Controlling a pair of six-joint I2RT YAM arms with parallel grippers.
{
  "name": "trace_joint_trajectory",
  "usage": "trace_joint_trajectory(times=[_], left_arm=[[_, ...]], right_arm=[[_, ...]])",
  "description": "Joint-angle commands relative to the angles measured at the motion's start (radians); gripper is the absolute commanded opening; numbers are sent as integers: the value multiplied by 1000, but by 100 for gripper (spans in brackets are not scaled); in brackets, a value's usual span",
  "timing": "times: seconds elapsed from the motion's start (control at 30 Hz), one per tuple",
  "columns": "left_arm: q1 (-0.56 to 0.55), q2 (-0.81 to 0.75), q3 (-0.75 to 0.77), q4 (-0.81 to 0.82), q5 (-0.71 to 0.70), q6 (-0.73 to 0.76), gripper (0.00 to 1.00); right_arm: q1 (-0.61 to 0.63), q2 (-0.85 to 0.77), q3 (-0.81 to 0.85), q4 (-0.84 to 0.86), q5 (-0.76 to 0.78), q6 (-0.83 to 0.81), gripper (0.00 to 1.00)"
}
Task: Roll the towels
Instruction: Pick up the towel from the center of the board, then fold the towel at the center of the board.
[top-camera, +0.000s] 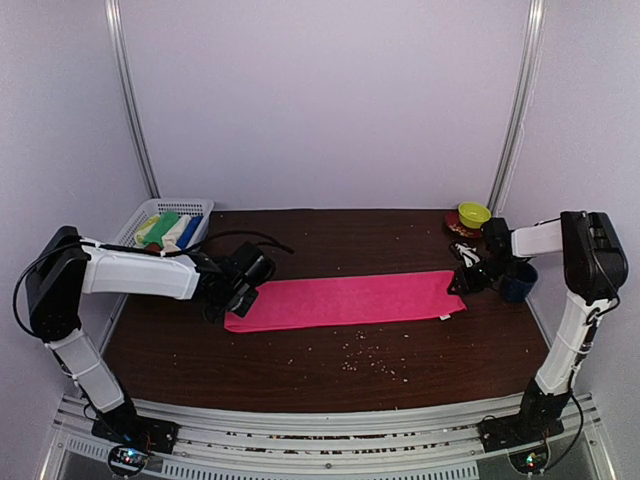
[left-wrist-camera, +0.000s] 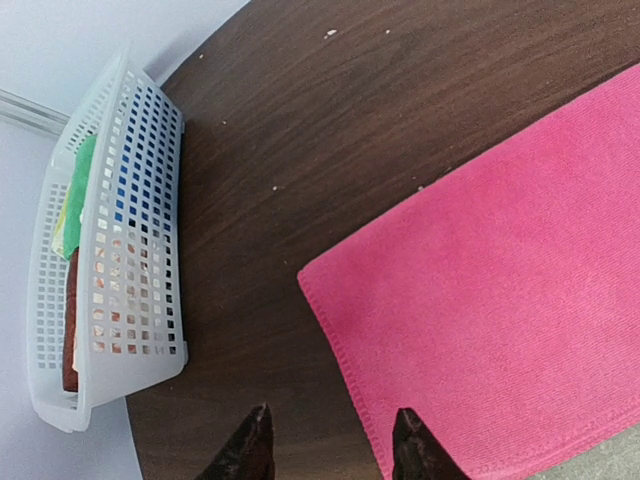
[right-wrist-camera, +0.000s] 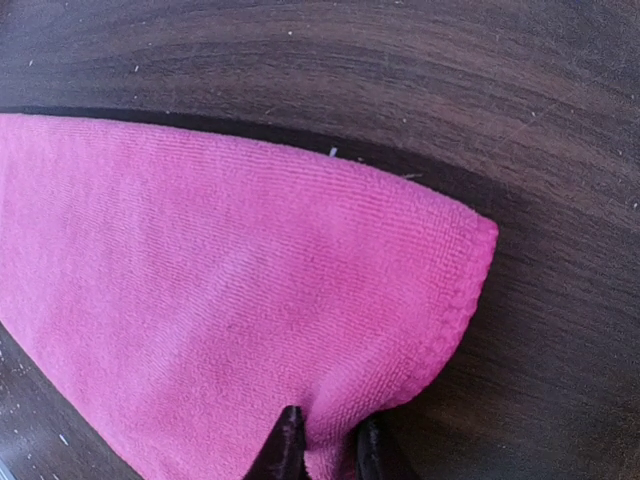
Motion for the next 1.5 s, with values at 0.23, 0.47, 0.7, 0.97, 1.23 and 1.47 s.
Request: trace_joint_trajectory(times=[0.23,0.47,0.7,0.97,1.23,1.47], left_arm=[[-25,-30,-7,-34,-62,-43,41],[-30,-66,-26,-37,-63,-46,41],[-31,-104,-54,-34,-57,-56,42],[-32,-105,-61,-34,-49,-63,41],[-42,-82,-49,-34,-47,-66,42],[-49,-66,-34,-35,-49,-69,42]], right_arm=[[32,90,-21,-43,42,13,0],[4,41,3,-82,39,-16,0],[-129,-30,79,-151,-6,-61,0],[-193,-80,158,-227,-44,-93,0],[-157,-117,171,-267,-130,-114,0],[-33,-115,213,-320,-228,-138,0]])
